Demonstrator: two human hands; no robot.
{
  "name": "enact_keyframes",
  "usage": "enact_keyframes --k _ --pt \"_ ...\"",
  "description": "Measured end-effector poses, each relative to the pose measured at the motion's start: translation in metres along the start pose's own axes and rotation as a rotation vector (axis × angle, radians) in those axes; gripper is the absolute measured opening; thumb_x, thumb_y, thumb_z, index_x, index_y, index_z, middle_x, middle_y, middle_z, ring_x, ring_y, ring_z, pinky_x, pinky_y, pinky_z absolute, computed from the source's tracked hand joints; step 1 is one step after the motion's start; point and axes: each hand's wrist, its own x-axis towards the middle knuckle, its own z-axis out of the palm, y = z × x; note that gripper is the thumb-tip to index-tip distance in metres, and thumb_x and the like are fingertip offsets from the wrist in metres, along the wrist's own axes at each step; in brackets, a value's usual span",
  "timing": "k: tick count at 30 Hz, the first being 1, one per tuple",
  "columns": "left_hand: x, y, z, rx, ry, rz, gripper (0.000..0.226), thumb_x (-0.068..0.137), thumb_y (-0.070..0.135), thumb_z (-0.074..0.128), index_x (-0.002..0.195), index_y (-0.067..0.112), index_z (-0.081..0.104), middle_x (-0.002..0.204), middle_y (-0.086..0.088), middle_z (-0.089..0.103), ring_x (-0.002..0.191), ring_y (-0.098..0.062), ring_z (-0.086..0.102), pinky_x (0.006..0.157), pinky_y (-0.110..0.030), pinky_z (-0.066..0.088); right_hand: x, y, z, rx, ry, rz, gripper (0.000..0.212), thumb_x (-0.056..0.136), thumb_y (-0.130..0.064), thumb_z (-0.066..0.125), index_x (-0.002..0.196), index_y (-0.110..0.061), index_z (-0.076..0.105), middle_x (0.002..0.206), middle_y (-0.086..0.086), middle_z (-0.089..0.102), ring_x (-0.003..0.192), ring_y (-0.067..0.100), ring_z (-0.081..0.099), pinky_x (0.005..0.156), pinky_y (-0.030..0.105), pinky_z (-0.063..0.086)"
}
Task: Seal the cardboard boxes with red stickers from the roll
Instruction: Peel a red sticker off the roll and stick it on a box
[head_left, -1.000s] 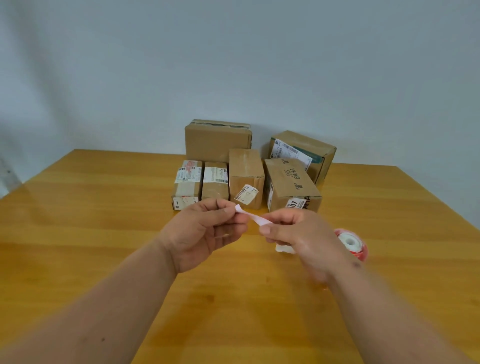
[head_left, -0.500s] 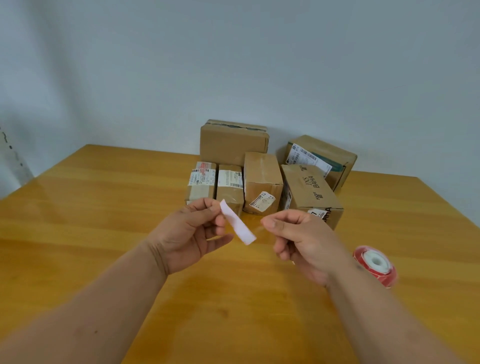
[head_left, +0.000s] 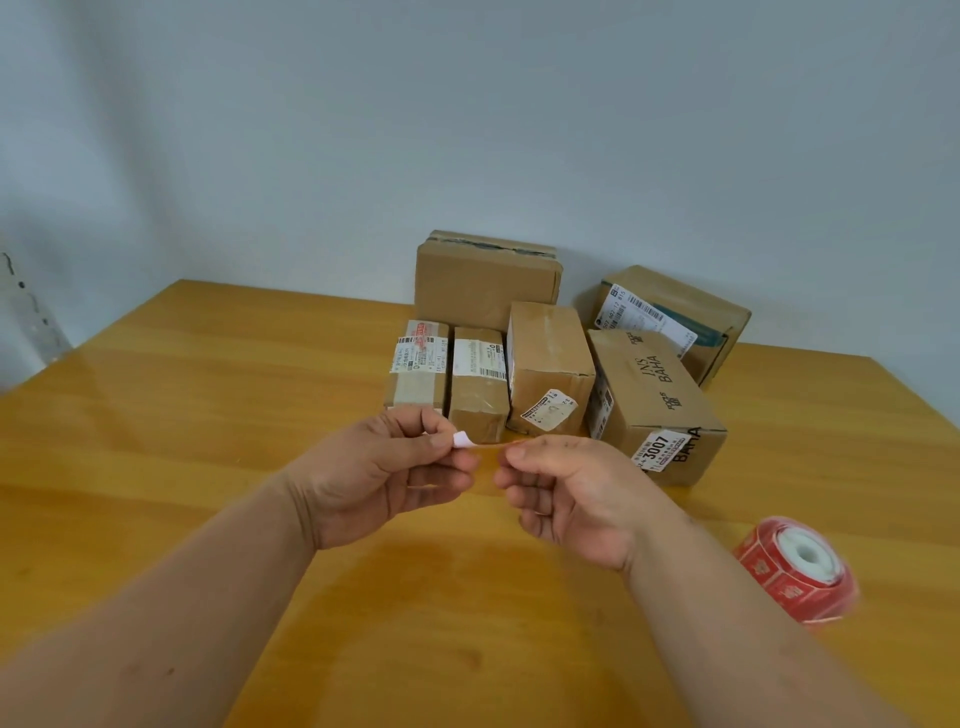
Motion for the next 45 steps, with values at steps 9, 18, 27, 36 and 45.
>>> enact_keyframes --k 9,18,27,36,45 --pt "0.010 0.005 -0.018 0.105 -0.092 -0.017 0.017 0.073 0.015 0.082 0.084 0.009 0.071 0.090 -0.018 0.071 0.081 -0.025 0.070 0.087 -0.038 0.056 0.018 -0.001 0.001 -0.030 0.063 0.129 0.027 0.087 -0.034 0.064 0.091 -0.007 0.067 0.070 0.008 0.070 0.055 0.014 0.062 0.053 0.023 0.044" --pt "0.014 0.012 -0.037 0.084 0.113 -0.048 0.042 0.068 0.012 0.084 0.108 0.010 0.073 0.094 -0.013 0.073 0.082 -0.022 0.069 0.092 -0.045 0.050 0.027 -0.003 -0.005 -0.069 0.272 -0.151 0.012 0.085 -0.004 0.064 0.078 -0.012 0.068 0.067 0.008 0.066 0.050 0.013 0.055 0.050 0.024 0.040" --pt "0.059 -0.009 -0.031 1.084 0.613 0.046 0.068 0.089 0.039 0.063 0.148 0.041 0.029 0.153 0.000 0.022 0.139 -0.030 0.025 0.112 -0.048 0.032 0.028 0.005 0.000 -0.268 0.321 -0.263 0.008 0.088 -0.017 0.066 0.083 -0.017 0.072 0.081 0.004 0.074 0.068 0.014 0.062 0.058 0.021 0.039" --pt "0.063 -0.013 -0.029 1.124 0.749 0.033 0.053 0.083 0.051 0.066 0.126 0.028 0.048 0.145 0.003 0.031 0.110 -0.025 0.054 0.087 -0.044 0.054 0.017 0.004 -0.011 -0.207 0.295 -0.278 0.012 0.090 -0.016 0.063 0.085 -0.017 0.073 0.078 0.004 0.073 0.069 0.014 0.060 0.071 0.032 0.045" --pt "-0.005 -0.020 -0.049 1.038 0.835 -0.029 0.095 0.067 0.028 0.082 0.145 0.020 0.028 0.136 -0.007 0.046 0.117 -0.029 0.049 0.095 -0.044 0.047 -0.006 0.010 -0.007 -0.184 0.271 -0.304 0.010 0.088 -0.013 0.065 0.082 -0.016 0.073 0.078 0.005 0.073 0.069 0.015 0.061 0.067 0.029 0.046"
